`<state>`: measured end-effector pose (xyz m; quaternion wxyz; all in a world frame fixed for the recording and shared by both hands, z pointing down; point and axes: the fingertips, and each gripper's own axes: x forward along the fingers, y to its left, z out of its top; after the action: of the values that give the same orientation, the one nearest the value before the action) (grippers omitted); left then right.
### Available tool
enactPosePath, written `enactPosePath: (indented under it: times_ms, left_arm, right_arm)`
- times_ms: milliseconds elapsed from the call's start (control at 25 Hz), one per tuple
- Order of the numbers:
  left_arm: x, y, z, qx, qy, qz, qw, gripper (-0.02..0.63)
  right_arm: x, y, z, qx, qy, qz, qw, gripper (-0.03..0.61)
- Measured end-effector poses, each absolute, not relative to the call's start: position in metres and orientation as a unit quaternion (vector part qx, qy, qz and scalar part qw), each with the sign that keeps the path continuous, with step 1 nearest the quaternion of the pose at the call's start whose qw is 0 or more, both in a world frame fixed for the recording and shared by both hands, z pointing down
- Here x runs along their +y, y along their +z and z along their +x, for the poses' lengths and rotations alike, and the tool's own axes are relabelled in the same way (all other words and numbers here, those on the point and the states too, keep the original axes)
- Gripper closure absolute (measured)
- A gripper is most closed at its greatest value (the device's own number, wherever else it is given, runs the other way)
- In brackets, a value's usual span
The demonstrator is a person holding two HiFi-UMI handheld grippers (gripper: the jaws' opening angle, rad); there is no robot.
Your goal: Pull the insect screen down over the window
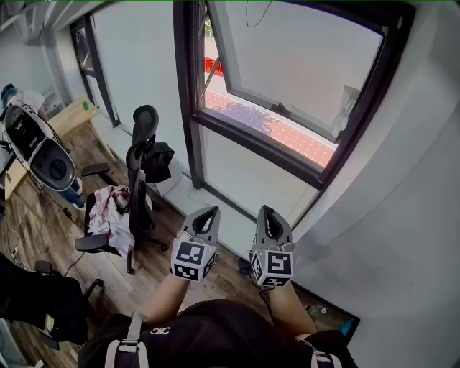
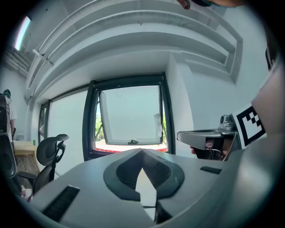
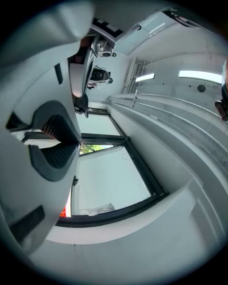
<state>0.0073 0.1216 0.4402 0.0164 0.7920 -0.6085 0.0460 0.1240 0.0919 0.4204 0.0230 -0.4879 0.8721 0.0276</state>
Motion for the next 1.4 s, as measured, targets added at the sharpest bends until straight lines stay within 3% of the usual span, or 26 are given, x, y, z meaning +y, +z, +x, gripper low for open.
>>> enactPosePath:
  times_ms: [1400]
  left_arm:
    - [0.090, 0.456, 0.041, -0.632, 0.049, 0.774, 0.005, 0.601]
  right_arm:
    - [0.057, 0.438, 0.150, 0.890, 0.032, -0.454, 0.038, 0.574]
